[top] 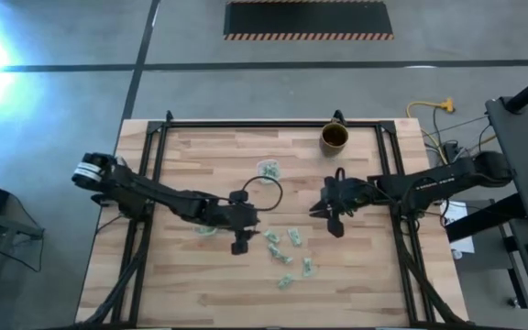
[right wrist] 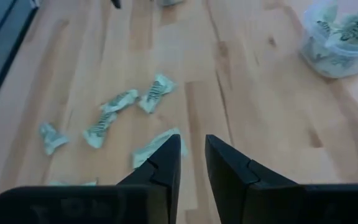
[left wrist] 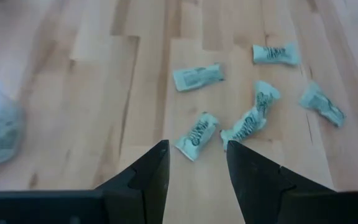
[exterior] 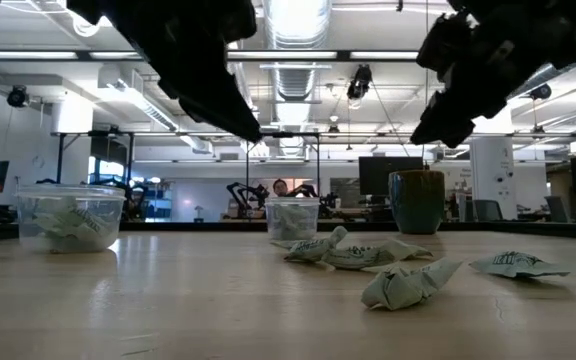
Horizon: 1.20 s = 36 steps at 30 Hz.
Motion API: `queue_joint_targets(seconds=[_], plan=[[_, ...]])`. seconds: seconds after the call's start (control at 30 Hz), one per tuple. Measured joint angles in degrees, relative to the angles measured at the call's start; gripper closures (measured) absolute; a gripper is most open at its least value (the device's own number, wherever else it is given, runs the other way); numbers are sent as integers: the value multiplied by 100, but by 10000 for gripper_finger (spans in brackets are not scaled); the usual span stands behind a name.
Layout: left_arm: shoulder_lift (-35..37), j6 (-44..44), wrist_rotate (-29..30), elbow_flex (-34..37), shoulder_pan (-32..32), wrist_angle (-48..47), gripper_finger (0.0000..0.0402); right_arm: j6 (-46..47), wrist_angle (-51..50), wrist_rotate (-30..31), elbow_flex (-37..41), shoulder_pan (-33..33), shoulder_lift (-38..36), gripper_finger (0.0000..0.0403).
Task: Pick and place Stevia / Truvia into bins
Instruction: Put the stevia packet into the bottom transparent container
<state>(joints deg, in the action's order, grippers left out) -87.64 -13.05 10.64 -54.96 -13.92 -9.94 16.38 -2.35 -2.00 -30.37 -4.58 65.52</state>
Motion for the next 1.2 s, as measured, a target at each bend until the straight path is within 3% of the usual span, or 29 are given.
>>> queue_joint_targets(seconds=[0.63,1.2], plan=[[-1186,1339,-1144,-589,462,32,258,167,259,-22,638,-194,-892,339],[-1916,1393,-1366,-657,512,549,258,251,301,-103,675,-194,-883,342]])
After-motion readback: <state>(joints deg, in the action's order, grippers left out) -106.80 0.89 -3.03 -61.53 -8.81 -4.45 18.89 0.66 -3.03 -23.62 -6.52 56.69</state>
